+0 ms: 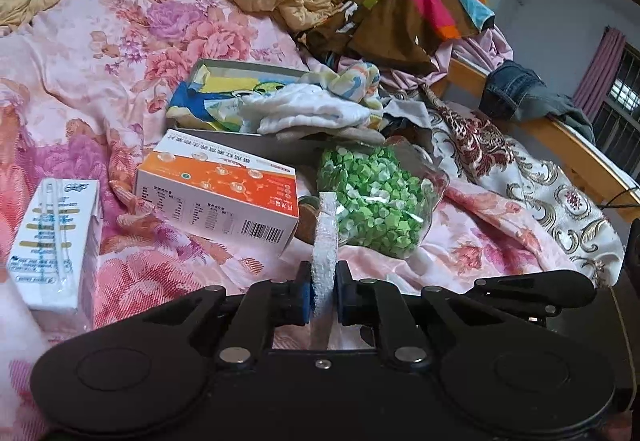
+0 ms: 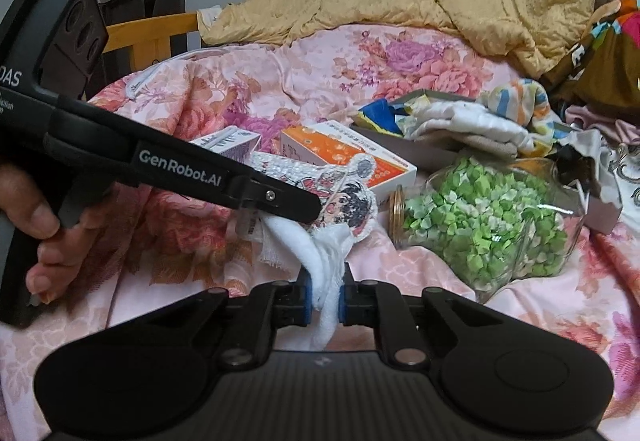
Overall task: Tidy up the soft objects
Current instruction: 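Lift and carry the white cloth and white towel with both tools over the tray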
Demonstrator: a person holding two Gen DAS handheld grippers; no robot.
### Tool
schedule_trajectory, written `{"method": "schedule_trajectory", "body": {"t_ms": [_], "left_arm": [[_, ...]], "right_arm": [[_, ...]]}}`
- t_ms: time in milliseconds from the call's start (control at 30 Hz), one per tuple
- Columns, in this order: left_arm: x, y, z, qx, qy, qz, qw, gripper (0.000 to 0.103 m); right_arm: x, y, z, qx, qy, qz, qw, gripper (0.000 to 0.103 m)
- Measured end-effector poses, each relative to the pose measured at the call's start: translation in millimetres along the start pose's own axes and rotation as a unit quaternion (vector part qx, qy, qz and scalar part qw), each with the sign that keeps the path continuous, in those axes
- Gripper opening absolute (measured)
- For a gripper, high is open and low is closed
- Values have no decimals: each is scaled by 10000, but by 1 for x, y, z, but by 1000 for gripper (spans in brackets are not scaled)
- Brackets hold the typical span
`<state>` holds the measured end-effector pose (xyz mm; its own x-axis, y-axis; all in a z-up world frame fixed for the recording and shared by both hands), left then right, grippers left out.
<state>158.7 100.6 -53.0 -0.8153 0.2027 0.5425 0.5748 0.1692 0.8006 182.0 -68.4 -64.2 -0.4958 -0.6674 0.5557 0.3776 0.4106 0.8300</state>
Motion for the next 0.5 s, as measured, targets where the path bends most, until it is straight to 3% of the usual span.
{"method": "schedule_trajectory", "body": {"t_ms": [200, 500], "left_arm": [[19, 0, -4, 192, 230, -132, 9995, 12], [50, 5, -8, 431, 599, -507, 9960, 12]], "right_arm": [[12, -2, 7, 171, -190, -68, 9997, 11], [36, 2, -4, -194, -270, -405, 9986, 11]]}}
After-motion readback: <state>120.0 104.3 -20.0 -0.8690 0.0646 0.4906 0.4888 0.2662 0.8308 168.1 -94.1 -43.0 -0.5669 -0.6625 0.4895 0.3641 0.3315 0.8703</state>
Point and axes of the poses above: each gripper's, at about its wrist camera, not at the fingertips, and x roughly against the way its jaws point, z to its left, y to its top, the point moved 2 cm from there along -x, roughly the way its jaws point, and after that the axes turned 6 degrees about -x, right-handed, at the moved point
